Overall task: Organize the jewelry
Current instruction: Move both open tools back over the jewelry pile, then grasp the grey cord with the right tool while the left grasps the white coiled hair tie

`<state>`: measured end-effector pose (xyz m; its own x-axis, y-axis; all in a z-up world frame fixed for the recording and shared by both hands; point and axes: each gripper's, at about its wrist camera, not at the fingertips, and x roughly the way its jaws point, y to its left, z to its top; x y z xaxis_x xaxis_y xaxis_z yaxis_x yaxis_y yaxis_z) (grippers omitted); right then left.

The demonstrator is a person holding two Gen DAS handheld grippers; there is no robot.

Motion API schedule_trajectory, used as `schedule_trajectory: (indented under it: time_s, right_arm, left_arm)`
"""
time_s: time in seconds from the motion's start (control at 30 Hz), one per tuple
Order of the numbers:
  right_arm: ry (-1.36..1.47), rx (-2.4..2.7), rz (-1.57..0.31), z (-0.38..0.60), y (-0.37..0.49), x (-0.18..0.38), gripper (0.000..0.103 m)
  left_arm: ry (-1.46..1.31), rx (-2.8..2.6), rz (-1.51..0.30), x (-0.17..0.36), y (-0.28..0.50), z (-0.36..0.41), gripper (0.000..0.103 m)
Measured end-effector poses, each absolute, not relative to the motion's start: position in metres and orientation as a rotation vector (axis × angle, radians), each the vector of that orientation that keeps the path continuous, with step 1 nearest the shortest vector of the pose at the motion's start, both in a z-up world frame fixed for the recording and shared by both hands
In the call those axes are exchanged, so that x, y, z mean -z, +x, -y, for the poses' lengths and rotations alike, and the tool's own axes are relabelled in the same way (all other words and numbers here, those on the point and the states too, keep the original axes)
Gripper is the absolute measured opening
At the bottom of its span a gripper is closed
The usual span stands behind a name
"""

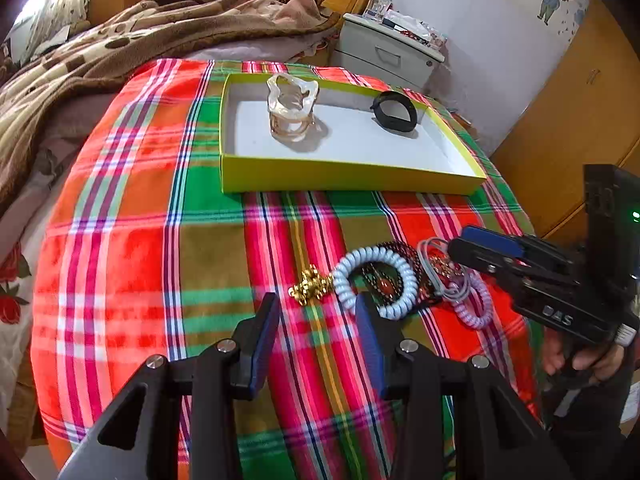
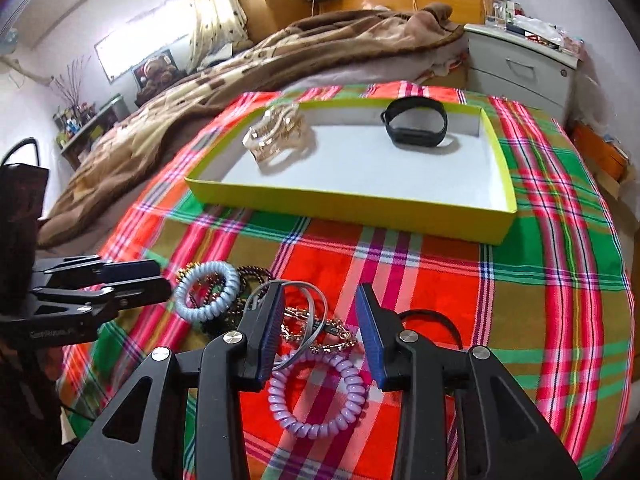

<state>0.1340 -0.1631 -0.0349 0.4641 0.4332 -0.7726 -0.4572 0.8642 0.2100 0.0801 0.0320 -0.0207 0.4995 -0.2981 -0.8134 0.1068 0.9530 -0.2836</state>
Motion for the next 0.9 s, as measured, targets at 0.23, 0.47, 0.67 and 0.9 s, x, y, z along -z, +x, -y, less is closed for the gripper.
schedule_trajectory:
  time_s: [0.23, 0.47, 0.67, 0.9]
  right_arm:
    - [-0.037, -0.575, -0.978, 0.159, 0.140, 0.042, 0.038]
    - [-0.050, -0.603, -0.970, 0.156, 0.137, 0.041, 0.014]
    - [-0.039, -0.590, -0.924, 0.161, 0.131, 0.034, 0.001]
    - [0.050, -0.567, -0.841, 0.180, 0.122, 0.018, 0.001]
  left_arm:
    - [-0.207, 0.245, -1.030, 0.023, 0.075, -0.033, 0.041]
    - [-0.263, 0.270, -1.044, 0.023, 0.077, -0.031, 0.041]
    - [-0.284, 0.263, -1.068, 0.024, 0.084, -0.024, 0.041]
    - [-0.269, 0.212, -1.084, 0.025, 0.090, -0.015, 0.040]
